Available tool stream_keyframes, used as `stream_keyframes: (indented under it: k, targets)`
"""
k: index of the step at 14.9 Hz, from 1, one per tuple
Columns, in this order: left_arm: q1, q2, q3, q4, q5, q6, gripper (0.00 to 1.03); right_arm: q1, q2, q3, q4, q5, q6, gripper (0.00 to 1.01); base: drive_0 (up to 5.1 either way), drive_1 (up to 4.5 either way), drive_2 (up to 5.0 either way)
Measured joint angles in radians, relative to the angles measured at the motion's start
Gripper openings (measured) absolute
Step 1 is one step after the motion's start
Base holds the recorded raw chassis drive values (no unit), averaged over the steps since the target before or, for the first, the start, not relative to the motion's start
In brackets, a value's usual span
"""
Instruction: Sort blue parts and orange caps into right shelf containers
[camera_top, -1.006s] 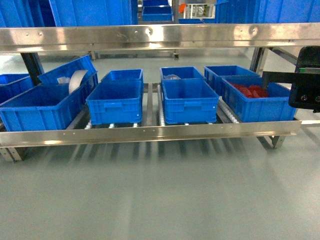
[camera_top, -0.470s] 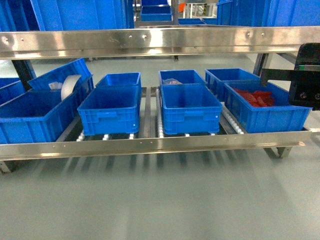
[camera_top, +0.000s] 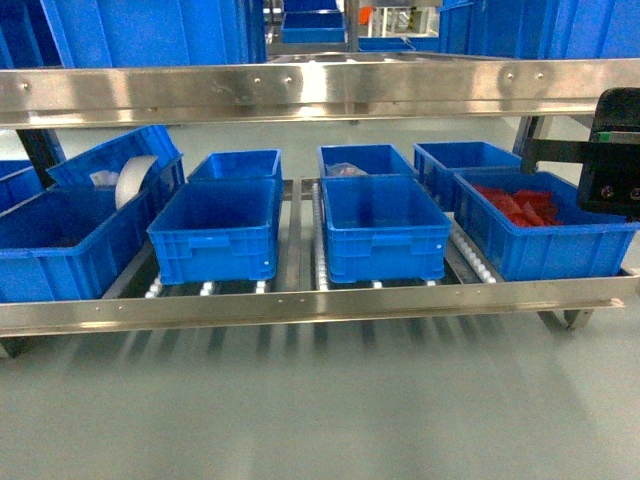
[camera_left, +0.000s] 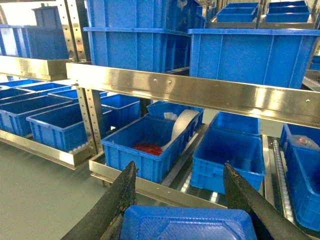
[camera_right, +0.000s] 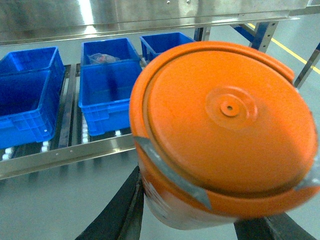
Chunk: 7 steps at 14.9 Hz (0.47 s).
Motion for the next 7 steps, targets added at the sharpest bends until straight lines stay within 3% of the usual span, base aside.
stream_keyframes:
  k: [7]
  targets:
    - [0.0, 0.0, 0.0, 0.0, -0.001, 0.0, 0.41, 0.0, 0.0, 0.0, 0.0, 0.0, 0.0, 0.41, 0.0, 0.0, 0.0]
